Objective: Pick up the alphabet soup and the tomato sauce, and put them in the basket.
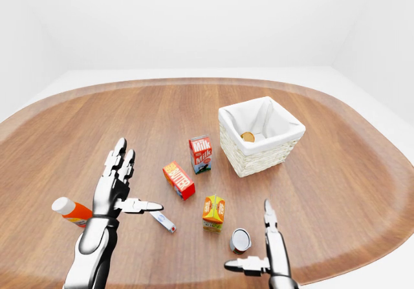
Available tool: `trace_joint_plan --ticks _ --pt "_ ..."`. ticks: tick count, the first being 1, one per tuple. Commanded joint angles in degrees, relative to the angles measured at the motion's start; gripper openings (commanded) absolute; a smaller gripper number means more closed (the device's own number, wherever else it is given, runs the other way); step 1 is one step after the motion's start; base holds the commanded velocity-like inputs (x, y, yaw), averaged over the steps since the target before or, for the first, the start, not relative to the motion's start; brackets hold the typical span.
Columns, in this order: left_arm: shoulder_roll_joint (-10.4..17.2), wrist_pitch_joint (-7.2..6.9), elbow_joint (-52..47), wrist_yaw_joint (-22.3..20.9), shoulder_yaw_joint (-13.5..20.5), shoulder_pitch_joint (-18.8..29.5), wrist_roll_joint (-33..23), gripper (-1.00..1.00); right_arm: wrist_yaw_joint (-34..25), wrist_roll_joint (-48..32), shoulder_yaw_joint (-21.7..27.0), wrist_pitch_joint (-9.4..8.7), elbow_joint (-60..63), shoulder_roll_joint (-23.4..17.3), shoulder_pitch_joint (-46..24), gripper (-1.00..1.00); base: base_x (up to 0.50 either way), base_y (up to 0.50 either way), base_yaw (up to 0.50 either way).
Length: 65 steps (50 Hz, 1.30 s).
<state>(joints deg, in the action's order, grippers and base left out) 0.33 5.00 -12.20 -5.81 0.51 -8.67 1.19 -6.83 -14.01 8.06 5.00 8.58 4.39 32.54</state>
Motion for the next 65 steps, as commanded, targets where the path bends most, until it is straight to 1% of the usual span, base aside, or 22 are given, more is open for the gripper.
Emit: trace_joint_plan --ticks 1,8,11,18,65 --pt "0.0 0.00 0.0 0.3 0.2 0.4 0.2 1.00 1.6 -0.3 -0.8 0.00 -1.9 -1.1 -1.4 1.00 0.00 0.00 0.00" --pt "0.0 0.00 0.0 0.4 0.2 0.4 0.2 1.00 2.7 -0.5 -1.0 0.00 -4.4 -1.8 -2.1 1.00 0.00 0.00 0.00" --pt "0.0 0.00 0.0 0.4 0.2 0.4 0.2 1.00 3.8 -0.7 -0.8 0.00 -8.4 -2.3 -3.4 1.00 0.00 0.00 0.00" --pt "0.0 0.00 0.0 0.4 0.2 0.4 0.2 1.00 3.8 -0.8 -1.1 0.00 -7.4 -2.3 -3.2 1.00 0.00 0.00 0.00" --pt "0.0 0.00 0.0 0.4 0.2 0.4 0.2 1.00 7.1 -1.4 -1.8 0.00 -15.6 -4.1 -7.4 1.00 0.00 0.00 0.00"
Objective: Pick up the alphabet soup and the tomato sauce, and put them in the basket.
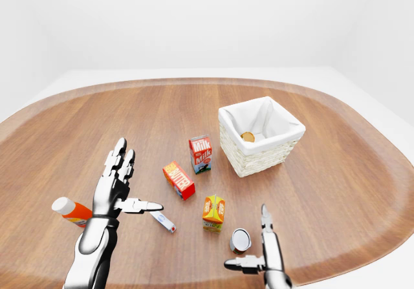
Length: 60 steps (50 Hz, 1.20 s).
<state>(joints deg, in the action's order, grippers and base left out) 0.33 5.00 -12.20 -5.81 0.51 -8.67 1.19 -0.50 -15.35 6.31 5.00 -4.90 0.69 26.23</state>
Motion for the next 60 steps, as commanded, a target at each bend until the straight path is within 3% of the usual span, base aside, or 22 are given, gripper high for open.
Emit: trace_joint_plan --ticks 1,60 --pt "0.0 0.00 0.0 0.4 0.2 0.4 0.2 1.00 0.8 -0.2 -0.1 0.00 -2.3 -0.4 -1.1 1.00 0.00 0.00 0.00" --pt "0.0 0.00 0.0 0.4 0.2 0.4 0.2 1.00 4.9 -1.7 -2.2 0.00 -10.5 -2.2 -6.2 1.00 0.00 0.00 0.00"
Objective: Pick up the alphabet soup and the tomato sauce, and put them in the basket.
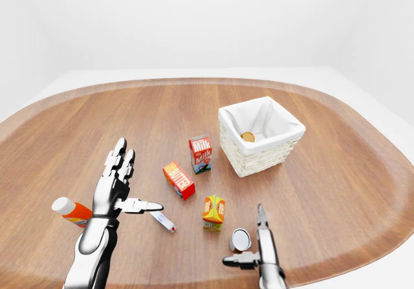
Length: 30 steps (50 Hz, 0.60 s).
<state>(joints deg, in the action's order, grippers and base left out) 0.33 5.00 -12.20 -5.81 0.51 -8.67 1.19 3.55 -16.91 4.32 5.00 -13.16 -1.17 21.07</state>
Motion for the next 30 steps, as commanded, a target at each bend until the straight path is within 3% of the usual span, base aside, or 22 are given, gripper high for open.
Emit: trace_joint_plan --ticks 1,30 --pt "0.0 0.00 0.0 0.4 0.2 0.4 0.2 1.00 0.9 -0.2 -0.2 0.00 -2.4 -0.4 -1.1 1.00 0.00 0.00 0.00" --pt "0.0 0.00 0.0 0.4 0.2 0.4 0.2 1.00 2.8 -0.8 -1.2 0.00 -7.8 -1.0 -4.0 1.00 0.00 0.00 0.00"
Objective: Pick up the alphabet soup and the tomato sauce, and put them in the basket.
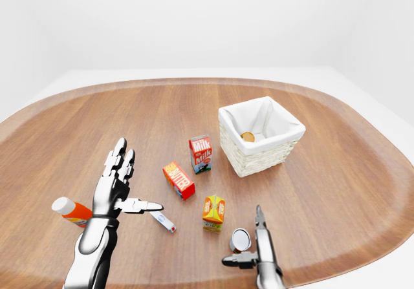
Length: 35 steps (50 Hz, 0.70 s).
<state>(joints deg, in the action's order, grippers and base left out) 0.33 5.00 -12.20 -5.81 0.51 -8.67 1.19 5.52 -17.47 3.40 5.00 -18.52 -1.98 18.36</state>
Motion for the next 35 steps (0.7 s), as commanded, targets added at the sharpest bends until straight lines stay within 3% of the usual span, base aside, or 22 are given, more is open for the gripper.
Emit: trace_joint_plan --ticks 1,9,11,12,13,14,35 --pt "0.0 0.00 0.0 0.4 0.2 0.4 0.2 1.00 0.9 -0.3 -0.3 0.00 -2.7 -0.3 -1.4 1.00 0.00 0.00 0.00" --pt "0.0 0.00 0.0 0.3 0.2 0.4 0.2 1.00 0.9 -0.2 -0.7 0.00 -2.5 -0.3 -1.2 1.00 0.00 0.00 0.00" --pt "0.0 0.00 0.0 0.4 0.2 0.4 0.2 1.00 1.0 -0.3 -0.9 0.00 -3.0 -0.4 -1.4 0.62 0.00 0.00 0.00" --pt "0.0 0.00 0.0 0.3 0.2 0.4 0.2 1.00 0.9 -0.2 -1.0 0.00 -3.0 -0.4 -1.4 -0.30 0.00 0.00 0.00" --pt "0.0 0.00 0.0 0.3 0.2 0.4 0.2 1.00 0.9 -0.2 -1.0 0.00 -2.9 -0.3 -1.4 -0.91 0.00 0.00 0.00" --pt "0.0 0.00 0.0 0.4 0.2 0.4 0.2 1.00 0.8 -0.1 -1.2 0.00 -2.9 -0.4 -1.3 -1.00 0.00 0.00 0.00" --pt "0.0 0.00 0.0 0.4 0.2 0.4 0.2 1.00 -2.7 1.8 -0.8 0.00 9.3 0.5 4.3 -1.00 0.00 0.00 0.00"
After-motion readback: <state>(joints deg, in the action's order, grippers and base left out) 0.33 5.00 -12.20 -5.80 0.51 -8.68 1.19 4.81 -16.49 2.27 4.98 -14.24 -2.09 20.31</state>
